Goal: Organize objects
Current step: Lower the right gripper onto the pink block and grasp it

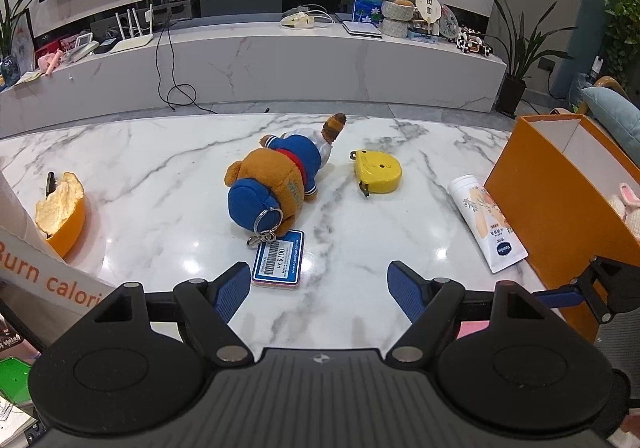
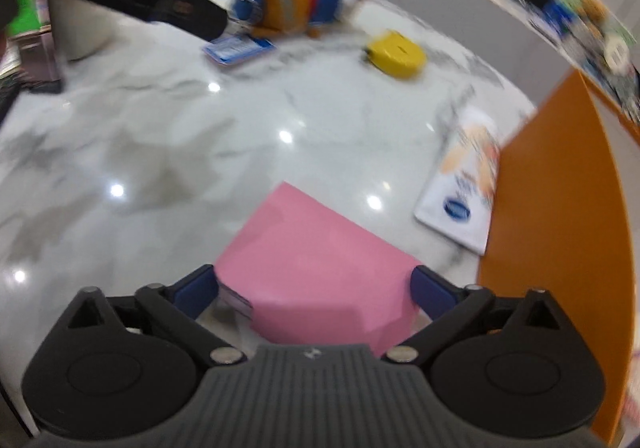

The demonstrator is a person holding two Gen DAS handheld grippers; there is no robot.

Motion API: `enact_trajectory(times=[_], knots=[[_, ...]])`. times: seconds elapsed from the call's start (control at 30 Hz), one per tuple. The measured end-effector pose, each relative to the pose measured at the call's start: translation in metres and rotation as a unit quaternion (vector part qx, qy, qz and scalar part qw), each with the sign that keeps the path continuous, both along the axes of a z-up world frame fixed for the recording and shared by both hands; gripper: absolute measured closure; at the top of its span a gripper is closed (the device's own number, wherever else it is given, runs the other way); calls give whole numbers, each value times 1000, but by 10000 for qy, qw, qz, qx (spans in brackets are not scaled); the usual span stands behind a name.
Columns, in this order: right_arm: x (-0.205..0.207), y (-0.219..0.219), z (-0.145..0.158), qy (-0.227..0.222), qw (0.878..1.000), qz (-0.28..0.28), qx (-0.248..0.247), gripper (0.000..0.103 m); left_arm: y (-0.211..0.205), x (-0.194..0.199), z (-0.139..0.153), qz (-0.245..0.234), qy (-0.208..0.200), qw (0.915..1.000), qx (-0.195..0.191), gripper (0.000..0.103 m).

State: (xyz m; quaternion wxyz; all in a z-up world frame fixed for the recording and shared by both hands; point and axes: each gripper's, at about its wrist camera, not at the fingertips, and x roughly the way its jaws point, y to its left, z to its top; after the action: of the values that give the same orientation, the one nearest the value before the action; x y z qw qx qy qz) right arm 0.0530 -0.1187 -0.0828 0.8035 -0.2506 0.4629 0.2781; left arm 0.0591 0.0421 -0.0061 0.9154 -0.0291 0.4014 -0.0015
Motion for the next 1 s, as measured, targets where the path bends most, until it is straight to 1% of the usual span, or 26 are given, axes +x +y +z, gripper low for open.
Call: enact_trajectory(times=[0.03,0.1,0.13,0.17,0.2,0.23,0.27,0.3,0.33,0.37,0.4,0.43,0.47,0.53,0.6,0.63,0.7,0.73,0.77,0.9,1.0], knots=[[1,0,0,20,10000,-71,-32,1,0,0,0,-10,2,10000,3,14],[4,1,4,311,9991,-280,-60,1,0,-1,0,-31,-3,10000,15,14],[5,-1,8,556,9979,-316,128,1,-1,-1,1,-33,-2,10000,19,14],[5,-4,13,864,9950,-253,437,1,-1,-1,1,-33,-4,10000,19,14],[5,-7,18,1203,9895,-175,787,1,0,-2,1,-31,-10,10000,17,14],[4,-9,22,1457,9838,-107,1037,5,0,-2,2,-24,-19,10000,15,14],[2,-10,26,1523,9811,-8,1191,5,0,-2,3,-12,-30,10000,11,14],[-4,-9,30,1325,9837,145,1204,4,1,-2,3,1,-42,10000,5,14],[-11,-6,34,1001,9880,385,1107,4,1,-2,4,11,-53,10000,-2,14],[-21,-1,35,598,9909,739,950,4,1,-2,4,15,-60,10000,-6,14],[-31,3,34,199,9900,1147,794,3,0,-2,5,18,-65,10000,-4,14],[-38,6,31,-50,9872,1445,680,3,0,-2,5,16,-61,10000,-3,14],[-42,10,26,-172,9840,1669,592,3,0,-2,5,16,-58,10000,-3,14],[-40,15,13,-59,9828,1768,525,3,0,-1,4,5,-33,10000,1,14],[-32,18,-2,131,9866,1587,347,2,-1,-1,2,-7,-13,10000,3,14],[-28,18,-6,111,9879,1515,310,2,-1,-1,2,-16,-4,10000,4,14],[-14,19,-8,476,9901,1266,369,5,-3,-1,2,-42,2,10000,6,14],[-8,16,-7,648,9909,1104,409,11,-3,-1,1,-54,6,10000,9,14],[-6,17,-7,642,9917,1039,400,13,-4,-1,1,-64,15,10000,8,14],[-5,12,-3,932,9910,914,309,15,-7,-3,0,-121,33,9999,14,14],[-17,12,-3,989,9899,1003,162,15,-13,-3,-1,-211,30,9998,20,14]])
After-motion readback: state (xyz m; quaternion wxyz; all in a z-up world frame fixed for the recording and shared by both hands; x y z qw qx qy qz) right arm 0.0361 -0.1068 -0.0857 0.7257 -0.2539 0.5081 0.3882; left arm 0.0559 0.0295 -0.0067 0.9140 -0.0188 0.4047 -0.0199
